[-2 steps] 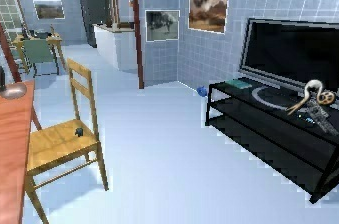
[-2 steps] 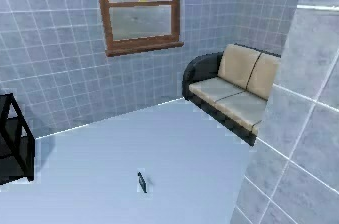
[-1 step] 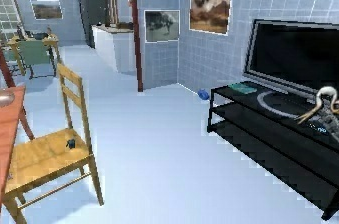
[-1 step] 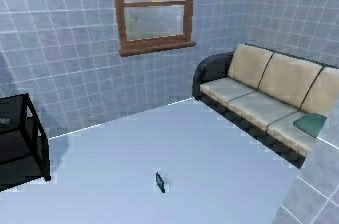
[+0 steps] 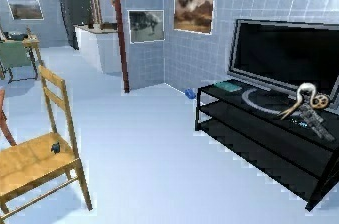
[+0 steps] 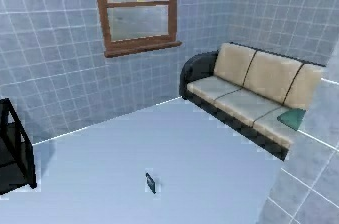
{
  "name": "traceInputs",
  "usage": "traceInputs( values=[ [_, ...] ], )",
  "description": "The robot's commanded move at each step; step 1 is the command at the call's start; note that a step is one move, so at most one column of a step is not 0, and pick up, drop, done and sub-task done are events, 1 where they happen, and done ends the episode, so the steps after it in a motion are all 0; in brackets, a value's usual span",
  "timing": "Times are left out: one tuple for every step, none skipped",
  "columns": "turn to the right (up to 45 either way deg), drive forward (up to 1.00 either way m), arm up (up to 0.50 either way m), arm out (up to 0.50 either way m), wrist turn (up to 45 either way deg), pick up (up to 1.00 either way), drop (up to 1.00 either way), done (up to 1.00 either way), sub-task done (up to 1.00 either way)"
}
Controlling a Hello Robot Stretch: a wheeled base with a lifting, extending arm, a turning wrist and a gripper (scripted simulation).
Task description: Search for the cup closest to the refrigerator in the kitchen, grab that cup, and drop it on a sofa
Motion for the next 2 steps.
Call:
traceInputs(
  values=[
    [0.0, 1.00, 0.00, 0.00, 0.0, 0.00, 0.00, 0.00, 0.00],
    [0.0, 0.25, 0.00, 0.00, 0.0, 0.00, 0.00, 0.00, 0.00]
  ],
)
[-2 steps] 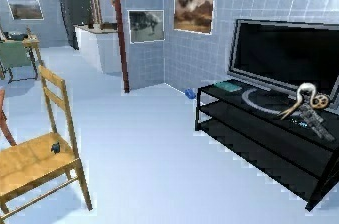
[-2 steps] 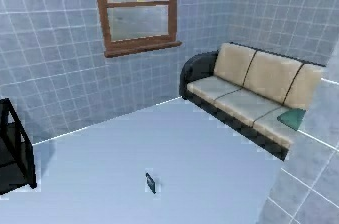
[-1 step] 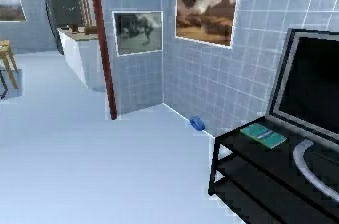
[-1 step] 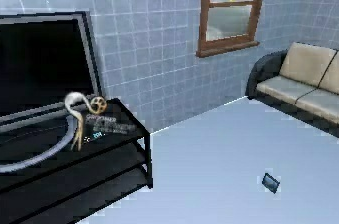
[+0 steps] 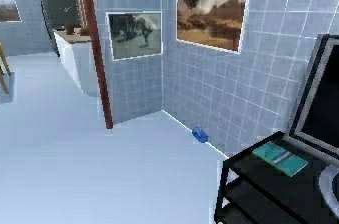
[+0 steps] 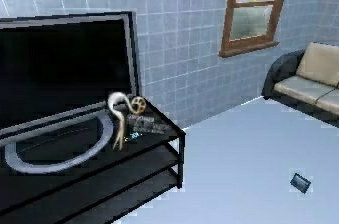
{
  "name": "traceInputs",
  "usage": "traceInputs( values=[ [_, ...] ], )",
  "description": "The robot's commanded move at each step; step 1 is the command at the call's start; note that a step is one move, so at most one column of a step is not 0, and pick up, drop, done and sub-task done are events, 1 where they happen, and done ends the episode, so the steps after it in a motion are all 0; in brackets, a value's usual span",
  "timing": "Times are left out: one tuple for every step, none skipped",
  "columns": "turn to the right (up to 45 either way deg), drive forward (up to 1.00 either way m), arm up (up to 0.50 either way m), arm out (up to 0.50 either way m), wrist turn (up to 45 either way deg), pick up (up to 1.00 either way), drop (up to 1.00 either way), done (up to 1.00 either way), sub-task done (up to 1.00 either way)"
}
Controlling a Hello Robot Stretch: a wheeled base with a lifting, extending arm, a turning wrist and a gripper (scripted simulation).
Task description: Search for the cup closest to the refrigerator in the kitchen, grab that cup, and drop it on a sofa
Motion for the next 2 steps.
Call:
traceInputs(
  values=[
    [-33.0, 0.00, 0.00, 0.00, 0.0, 0.00, 0.00, 0.00, 0.00],
    [0.0, 1.00, 0.00, 0.00, 0.0, 0.00, 0.00, 0.00, 0.00]
  ],
)
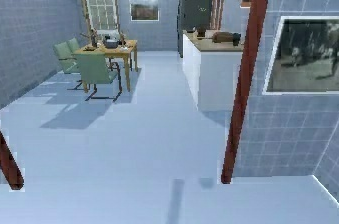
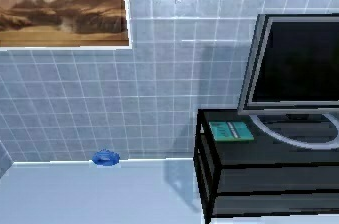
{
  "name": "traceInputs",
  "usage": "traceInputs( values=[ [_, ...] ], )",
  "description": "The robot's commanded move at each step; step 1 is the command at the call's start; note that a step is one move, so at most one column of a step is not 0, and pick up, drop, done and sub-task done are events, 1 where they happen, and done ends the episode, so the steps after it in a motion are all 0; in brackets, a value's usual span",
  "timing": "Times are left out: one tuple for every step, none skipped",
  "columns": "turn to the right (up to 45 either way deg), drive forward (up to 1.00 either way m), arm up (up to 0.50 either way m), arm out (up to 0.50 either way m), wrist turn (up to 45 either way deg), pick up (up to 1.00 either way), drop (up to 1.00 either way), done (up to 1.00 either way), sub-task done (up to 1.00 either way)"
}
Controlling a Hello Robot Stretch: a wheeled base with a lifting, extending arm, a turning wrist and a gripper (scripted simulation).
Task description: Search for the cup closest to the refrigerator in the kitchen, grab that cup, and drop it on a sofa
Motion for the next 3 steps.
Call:
traceInputs(
  values=[
    [-3.0, 0.00, 0.00, 0.00, 0.0, 0.00, 0.00, 0.00, 0.00],
    [0.0, 1.00, 0.00, 0.00, 0.0, 0.00, 0.00, 0.00, 0.00],
    [0.0, 0.65, 0.00, 0.00, 0.0, 0.00, 0.00, 0.00, 0.00]
  ],
)
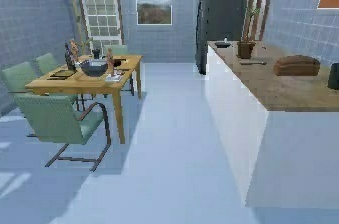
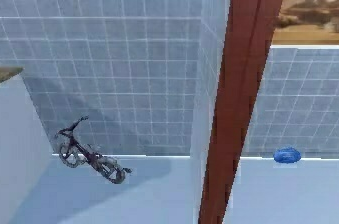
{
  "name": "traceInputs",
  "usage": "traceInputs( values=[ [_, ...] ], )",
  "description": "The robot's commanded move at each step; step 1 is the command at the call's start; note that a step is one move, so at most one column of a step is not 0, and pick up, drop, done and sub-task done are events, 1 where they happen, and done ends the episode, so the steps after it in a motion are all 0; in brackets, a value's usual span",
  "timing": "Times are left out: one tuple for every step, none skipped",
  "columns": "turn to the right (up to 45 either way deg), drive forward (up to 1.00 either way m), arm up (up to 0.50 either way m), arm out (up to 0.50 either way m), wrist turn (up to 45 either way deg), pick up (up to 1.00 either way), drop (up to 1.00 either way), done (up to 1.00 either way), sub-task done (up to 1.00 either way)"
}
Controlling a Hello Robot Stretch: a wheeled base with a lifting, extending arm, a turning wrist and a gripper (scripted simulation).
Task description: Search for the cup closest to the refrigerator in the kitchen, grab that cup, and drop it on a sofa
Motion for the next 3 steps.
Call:
traceInputs(
  values=[
    [39.0, 0.00, 0.00, 0.00, 0.0, 0.00, 0.00, 0.00, 0.00],
    [0.0, 0.60, 0.00, 0.00, 0.0, 0.00, 0.00, 0.00, 0.00],
    [-45.0, 0.00, 0.00, 0.00, 0.0, 0.00, 0.00, 0.00, 0.00]
  ],
)
